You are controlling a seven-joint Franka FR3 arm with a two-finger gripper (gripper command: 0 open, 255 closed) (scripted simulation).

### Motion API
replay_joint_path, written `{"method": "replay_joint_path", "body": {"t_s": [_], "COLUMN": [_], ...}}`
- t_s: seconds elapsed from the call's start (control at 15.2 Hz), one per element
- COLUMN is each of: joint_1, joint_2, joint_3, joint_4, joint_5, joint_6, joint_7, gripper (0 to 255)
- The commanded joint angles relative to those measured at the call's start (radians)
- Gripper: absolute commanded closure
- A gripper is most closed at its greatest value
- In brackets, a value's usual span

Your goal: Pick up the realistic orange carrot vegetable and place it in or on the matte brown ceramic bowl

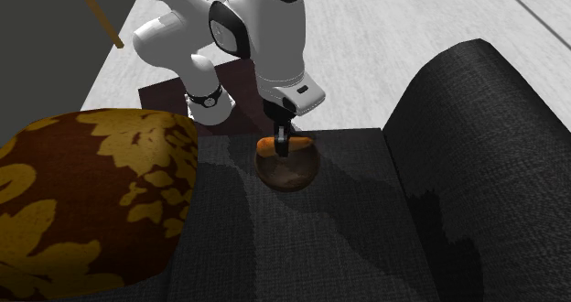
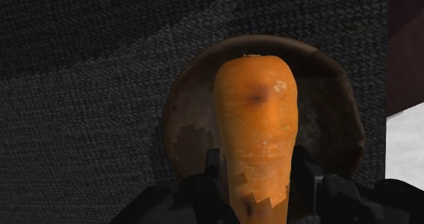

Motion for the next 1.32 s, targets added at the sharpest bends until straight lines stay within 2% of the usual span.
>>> {"method": "replay_joint_path", "body": {"t_s": [0.0, 0.26, 0.73, 0.79, 1.12, 1.25], "joint_1": [-0.001, -0.005, -0.005, -0.005, -0.005, 0.003], "joint_2": [0.019, 0.057, 0.057, 0.058, 0.058, -0.002], "joint_3": [0.003, 0.006, 0.006, 0.006, 0.006, 0.005], "joint_4": [-0.012, -0.039, -0.039, -0.039, -0.039, -0.014], "joint_5": [-0.003, -0.010, -0.010, -0.010, -0.010, 0.001], "joint_6": [0.032, 0.097, 0.097, 0.097, 0.097, 0.012], "joint_7": [0.006, 0.014, 0.014, 0.014, 0.014, 0.008], "gripper": [255, 255, 255, 0, 0, 0]}}
